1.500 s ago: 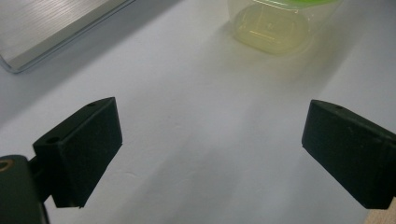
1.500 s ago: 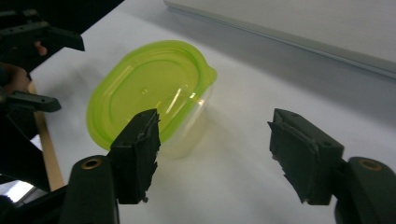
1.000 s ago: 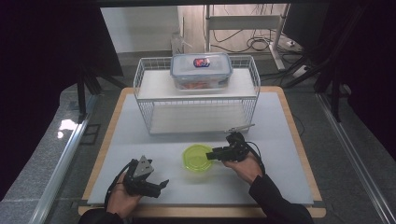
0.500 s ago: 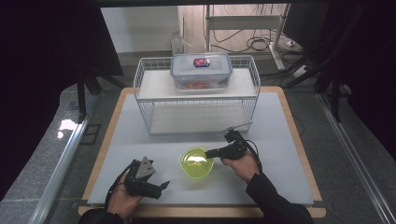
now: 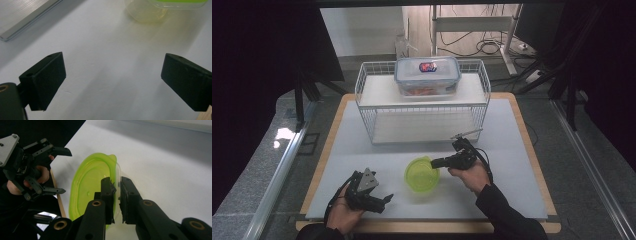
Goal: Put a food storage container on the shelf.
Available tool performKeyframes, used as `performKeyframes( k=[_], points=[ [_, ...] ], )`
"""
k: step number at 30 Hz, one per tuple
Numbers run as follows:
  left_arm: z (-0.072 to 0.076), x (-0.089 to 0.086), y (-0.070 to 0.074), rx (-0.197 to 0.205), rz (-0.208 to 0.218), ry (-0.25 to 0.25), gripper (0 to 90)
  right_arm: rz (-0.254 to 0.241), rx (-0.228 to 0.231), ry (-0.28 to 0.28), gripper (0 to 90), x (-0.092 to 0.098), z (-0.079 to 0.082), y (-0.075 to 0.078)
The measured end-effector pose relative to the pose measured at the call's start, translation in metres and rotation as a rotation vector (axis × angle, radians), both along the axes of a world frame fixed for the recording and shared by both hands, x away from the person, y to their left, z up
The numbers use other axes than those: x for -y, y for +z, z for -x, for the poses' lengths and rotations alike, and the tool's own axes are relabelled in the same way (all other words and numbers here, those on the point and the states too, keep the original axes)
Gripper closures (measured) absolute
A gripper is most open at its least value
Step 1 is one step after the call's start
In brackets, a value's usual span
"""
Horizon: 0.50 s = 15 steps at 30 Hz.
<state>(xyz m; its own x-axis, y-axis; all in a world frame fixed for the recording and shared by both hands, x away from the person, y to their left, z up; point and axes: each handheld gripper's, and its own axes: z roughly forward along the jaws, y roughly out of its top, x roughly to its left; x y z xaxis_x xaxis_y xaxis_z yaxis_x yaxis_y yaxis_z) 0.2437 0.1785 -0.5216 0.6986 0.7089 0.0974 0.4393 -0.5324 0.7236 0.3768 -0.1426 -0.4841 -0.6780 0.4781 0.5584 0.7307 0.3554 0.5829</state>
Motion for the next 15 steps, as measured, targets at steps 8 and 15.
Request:
performKeyframes(
  k=[8,15],
  points=[
    [0.000,0.001,-0.001,-0.002,-0.011,-0.006,5.8,0.053,0.021,-0.040,64.2,0.003,-0.010,-0.012],
    [0.000,0.002,-0.002,-0.004,-0.016,-0.009,5.8,0.025,-0.016,-0.042,73.1,-0.002,-0.015,-0.013]
  ],
)
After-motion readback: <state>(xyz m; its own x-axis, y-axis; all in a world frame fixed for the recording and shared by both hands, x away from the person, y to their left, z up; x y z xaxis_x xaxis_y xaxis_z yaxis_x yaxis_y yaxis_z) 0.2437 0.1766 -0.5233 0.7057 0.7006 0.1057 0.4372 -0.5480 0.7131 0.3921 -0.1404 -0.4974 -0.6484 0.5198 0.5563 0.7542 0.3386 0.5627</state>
